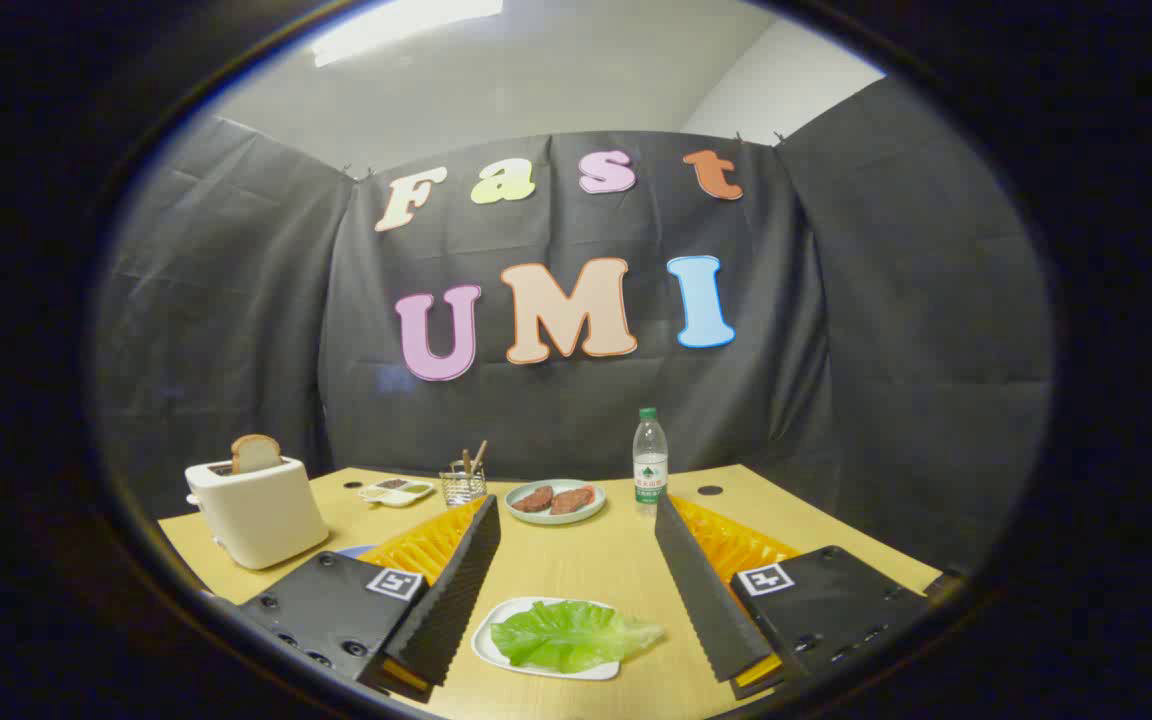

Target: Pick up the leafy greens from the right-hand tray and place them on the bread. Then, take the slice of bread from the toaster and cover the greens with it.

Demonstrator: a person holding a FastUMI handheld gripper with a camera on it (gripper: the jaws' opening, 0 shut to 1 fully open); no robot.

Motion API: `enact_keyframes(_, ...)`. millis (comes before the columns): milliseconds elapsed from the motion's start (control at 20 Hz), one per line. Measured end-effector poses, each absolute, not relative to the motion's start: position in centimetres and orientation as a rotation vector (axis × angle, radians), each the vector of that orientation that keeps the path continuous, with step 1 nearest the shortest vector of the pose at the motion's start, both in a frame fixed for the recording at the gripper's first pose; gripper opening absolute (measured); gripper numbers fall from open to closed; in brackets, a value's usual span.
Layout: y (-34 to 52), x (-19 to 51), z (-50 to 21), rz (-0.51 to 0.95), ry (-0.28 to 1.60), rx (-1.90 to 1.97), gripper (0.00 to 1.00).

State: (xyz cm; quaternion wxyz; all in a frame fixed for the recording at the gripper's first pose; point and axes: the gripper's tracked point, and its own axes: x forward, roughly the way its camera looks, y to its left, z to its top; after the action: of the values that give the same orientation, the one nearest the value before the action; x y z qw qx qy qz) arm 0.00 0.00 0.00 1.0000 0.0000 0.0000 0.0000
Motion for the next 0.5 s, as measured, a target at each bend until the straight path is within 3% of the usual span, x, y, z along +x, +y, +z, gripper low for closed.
enact_keyframes(500,0.8,-0.2,-1.7,0.004,0.049,-0.035,0.98)
